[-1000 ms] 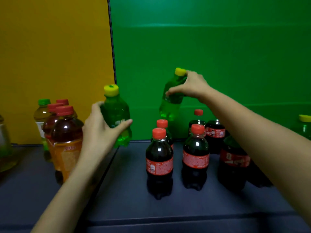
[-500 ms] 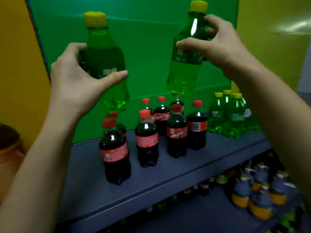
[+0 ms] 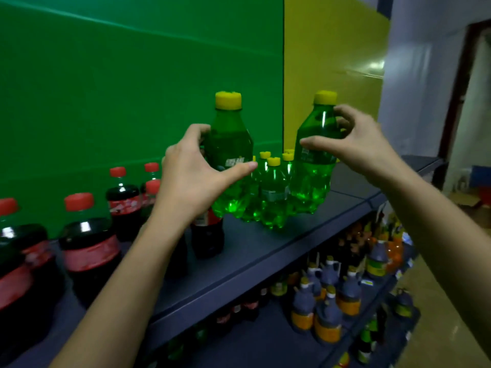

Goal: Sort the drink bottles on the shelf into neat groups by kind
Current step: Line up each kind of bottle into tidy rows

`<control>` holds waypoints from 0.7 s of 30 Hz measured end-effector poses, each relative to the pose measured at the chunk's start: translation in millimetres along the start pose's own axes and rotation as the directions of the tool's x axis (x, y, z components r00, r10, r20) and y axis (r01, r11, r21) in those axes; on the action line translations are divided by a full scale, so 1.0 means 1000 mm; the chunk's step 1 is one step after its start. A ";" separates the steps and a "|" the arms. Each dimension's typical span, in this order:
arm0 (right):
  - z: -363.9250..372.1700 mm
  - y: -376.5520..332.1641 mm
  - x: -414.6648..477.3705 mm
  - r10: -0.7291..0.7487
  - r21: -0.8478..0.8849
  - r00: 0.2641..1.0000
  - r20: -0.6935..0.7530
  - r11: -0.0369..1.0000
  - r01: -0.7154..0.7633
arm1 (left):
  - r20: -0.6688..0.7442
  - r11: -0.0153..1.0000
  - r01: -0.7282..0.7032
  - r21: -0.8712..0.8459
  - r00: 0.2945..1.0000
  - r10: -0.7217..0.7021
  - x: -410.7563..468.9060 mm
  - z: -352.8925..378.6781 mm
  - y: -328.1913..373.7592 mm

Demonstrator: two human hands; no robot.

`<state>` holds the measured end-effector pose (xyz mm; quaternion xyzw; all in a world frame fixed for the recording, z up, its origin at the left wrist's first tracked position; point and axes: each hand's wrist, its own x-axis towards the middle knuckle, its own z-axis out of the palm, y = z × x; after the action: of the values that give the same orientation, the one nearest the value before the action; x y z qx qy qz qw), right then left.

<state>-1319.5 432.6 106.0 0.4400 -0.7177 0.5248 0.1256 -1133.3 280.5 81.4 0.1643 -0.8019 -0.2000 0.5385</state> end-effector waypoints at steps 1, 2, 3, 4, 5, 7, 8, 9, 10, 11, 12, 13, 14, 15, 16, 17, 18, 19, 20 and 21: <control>-0.002 0.015 0.003 0.010 -0.025 1.000 0.012 1.000 -0.010 | 0.010 1.000 0.024 -0.004 1.000 -0.024 -0.001 0.017 0.001; -0.004 0.030 0.006 0.014 -0.045 1.000 0.026 0.999 -0.013 | 0.019 0.999 0.051 -0.005 0.998 -0.051 -0.003 0.034 0.001; -0.004 0.046 0.010 0.012 -0.060 0.999 0.040 0.998 -0.010 | 0.025 0.997 0.079 -0.002 0.997 -0.079 -0.006 0.051 0.002; -0.003 0.061 0.013 0.008 -0.071 0.999 0.052 0.997 -0.005 | 0.024 0.994 0.104 0.009 0.994 -0.105 -0.009 0.066 0.001; -0.001 0.075 0.017 0.007 -0.074 0.998 0.063 0.997 -0.003 | 0.012 0.991 0.127 0.032 0.992 -0.127 -0.013 0.081 0.001; 0.006 0.103 0.021 0.028 -0.079 0.996 0.089 0.997 -0.021 | -0.030 0.978 0.181 0.106 0.983 -0.179 -0.020 0.106 0.000; 0.012 0.114 0.023 0.039 -0.082 0.993 0.107 0.996 -0.030 | -0.050 0.966 0.217 0.139 0.976 -0.212 -0.024 0.116 0.000; 0.018 0.125 0.025 0.043 -0.082 0.990 0.132 0.996 -0.032 | -0.069 0.955 0.248 0.163 0.968 -0.240 -0.027 0.125 -0.001; 0.023 0.133 0.026 0.045 -0.077 0.987 0.156 0.997 -0.033 | -0.084 0.945 0.273 0.183 0.962 -0.261 -0.030 0.133 -0.003; 0.029 0.140 0.028 0.045 -0.071 0.983 0.176 0.997 -0.033 | -0.097 0.935 0.292 0.201 0.956 -0.277 -0.033 0.139 -0.004; 0.033 0.146 0.030 0.043 -0.064 0.980 0.194 0.997 -0.031 | -0.108 0.926 0.307 0.218 0.951 -0.290 -0.036 0.144 -0.006; 0.037 0.150 0.032 0.035 -0.056 0.977 0.209 0.998 -0.024 | -0.119 0.917 0.322 0.236 0.946 -0.301 -0.038 0.148 -0.008; 0.040 0.153 0.034 0.029 -0.046 0.975 0.219 0.999 -0.020 | -0.128 0.907 0.338 0.252 0.941 -0.315 -0.039 0.152 -0.011; 0.043 0.154 0.036 0.022 -0.032 0.975 0.220 0.999 -0.015 | -0.135 0.899 0.351 0.264 0.936 -0.326 -0.040 0.155 -0.013; 0.045 0.155 0.037 0.017 -0.014 0.975 0.221 1.000 -0.014 | -0.139 0.893 0.360 0.270 0.932 -0.334 -0.040 0.157 -0.016; 0.047 0.156 0.038 0.007 0.002 0.974 0.225 1.000 -0.008 | -0.145 0.890 0.366 0.273 0.930 -0.338 -0.040 0.159 -0.019; 0.049 0.157 0.040 -0.005 0.013 0.973 0.232 1.000 0.002 | -0.152 0.887 0.371 0.275 0.928 -0.341 -0.040 0.161 -0.022; 0.052 0.158 0.042 -0.016 0.020 0.970 0.243 1.000 0.012 | -0.159 0.884 0.374 0.279 0.926 -0.342 -0.039 0.162 -0.026; 0.054 0.159 0.042 -0.028 0.028 0.968 0.251 0.999 0.021 | -0.160 0.882 0.377 0.281 0.925 -0.345 -0.038 0.163 -0.029; 0.056 0.160 0.041 -0.042 0.039 0.967 0.252 0.999 0.033 | -0.155 0.882 0.378 0.280 0.925 -0.347 -0.037 0.164 -0.031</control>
<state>-1450.2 373.5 6.4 0.5188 -0.7102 0.4746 0.0355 -1270.5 294.5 -19.6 0.4023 -0.7499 -0.1624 0.4995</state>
